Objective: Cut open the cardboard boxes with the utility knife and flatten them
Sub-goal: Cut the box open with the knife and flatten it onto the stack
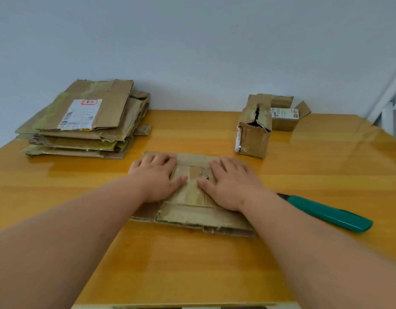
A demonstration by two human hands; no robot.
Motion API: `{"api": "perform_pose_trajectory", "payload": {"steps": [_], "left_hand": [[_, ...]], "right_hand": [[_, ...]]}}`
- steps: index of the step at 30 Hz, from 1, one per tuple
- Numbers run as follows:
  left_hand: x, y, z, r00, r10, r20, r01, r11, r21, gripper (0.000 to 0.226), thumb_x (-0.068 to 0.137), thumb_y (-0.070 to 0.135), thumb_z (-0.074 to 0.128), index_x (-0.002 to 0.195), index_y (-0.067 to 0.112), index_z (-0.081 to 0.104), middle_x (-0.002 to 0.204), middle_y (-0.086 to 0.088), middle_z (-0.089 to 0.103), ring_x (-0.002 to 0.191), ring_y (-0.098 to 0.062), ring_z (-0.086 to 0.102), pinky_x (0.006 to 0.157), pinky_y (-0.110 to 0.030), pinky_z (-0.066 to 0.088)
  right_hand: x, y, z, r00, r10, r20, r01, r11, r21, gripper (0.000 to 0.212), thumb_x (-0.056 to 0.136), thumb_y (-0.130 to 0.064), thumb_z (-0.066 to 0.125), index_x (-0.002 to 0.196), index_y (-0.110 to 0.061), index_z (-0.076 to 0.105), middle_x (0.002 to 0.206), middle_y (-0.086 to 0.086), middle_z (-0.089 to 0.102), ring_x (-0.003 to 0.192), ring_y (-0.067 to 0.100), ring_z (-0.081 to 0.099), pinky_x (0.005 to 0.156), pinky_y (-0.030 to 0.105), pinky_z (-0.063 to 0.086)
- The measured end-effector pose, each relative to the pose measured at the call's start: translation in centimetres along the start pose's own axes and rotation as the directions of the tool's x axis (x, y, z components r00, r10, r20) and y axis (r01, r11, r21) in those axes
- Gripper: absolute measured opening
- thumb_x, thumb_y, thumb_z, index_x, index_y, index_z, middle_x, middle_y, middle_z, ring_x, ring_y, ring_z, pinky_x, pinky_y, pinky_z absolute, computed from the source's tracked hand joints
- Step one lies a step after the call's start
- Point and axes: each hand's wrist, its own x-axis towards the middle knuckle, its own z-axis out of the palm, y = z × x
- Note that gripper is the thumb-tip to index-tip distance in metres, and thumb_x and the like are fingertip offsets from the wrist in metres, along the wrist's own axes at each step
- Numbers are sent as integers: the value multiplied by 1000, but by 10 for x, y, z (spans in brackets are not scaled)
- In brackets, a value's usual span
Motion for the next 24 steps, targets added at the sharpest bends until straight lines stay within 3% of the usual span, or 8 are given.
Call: {"api": "perform_pose_trajectory", "payload": {"steps": [2,5,10,13,16,18,22,24], "left_hand": [[2,1,11,999,-18,29,18,1000,-20,100,67,85,-7,153,34,-8,162,10,-11,148,-22,-13,117,-49,-5],[9,-2,13,996,-7,88,12,998,-66,104,63,87,-8,152,32,-13,161,9,-16,147,-21,-15,116,-46,-6],[0,3,8,999,4,52,-2,999,-50,84,85,76,6,152,29,-14,160,8,-18,147,-18,-16,118,-46,-6],[-13,3,8,998,55,38,-54,998,-25,81,84,75,1,151,33,-16,158,12,-23,146,-15,-21,115,-50,-11],[-33,4,13,991,89,96,-86,996,-31,94,68,83,-12,150,36,-17,157,15,-23,146,-13,-19,116,-50,-9],[-39,6,16,995,81,56,-79,996,-33,101,62,83,-17,150,35,-17,158,14,-21,146,-12,-18,118,-50,-7],[-41,9,19,997,69,-17,-70,997,-45,96,69,81,-13,151,32,-15,160,13,-14,147,-11,-14,118,-48,-5],[-46,11,20,996,45,-83,-52,995,-80,98,71,81,-9,153,28,0,162,11,-3,148,-11,-10,119,-46,-3]], "right_hand": [[3,4,12,998,6,64,-8,1000,28,88,84,-82,7,157,-31,4,166,3,-5,152,22,-6,121,49,-1],[8,6,13,998,6,67,-7,1000,19,90,83,-83,5,157,-31,1,166,2,-7,152,21,-8,121,48,-4],[3,-1,9,995,69,66,-63,993,-95,85,84,-80,-1,156,-35,1,166,-1,-7,152,26,-6,117,56,-11],[-5,-6,10,996,72,-59,-77,993,-84,73,91,-72,3,154,-37,17,165,-1,7,150,30,7,115,58,-5],[-15,-8,15,950,-51,-309,14,992,-122,53,101,-51,18,139,-28,47,149,1,42,134,27,36,114,47,16],[-19,-10,14,948,-62,-311,54,998,-35,55,100,-53,20,138,-26,49,146,-1,47,132,26,39,113,44,21],[-27,-12,19,999,-47,27,45,998,47,79,88,-77,8,155,-36,9,166,0,-3,152,26,-5,120,52,-2],[-35,-14,18,998,-57,-6,57,998,34,77,88,-78,9,154,-37,14,166,-2,-4,151,25,-6,119,53,-4]]}}
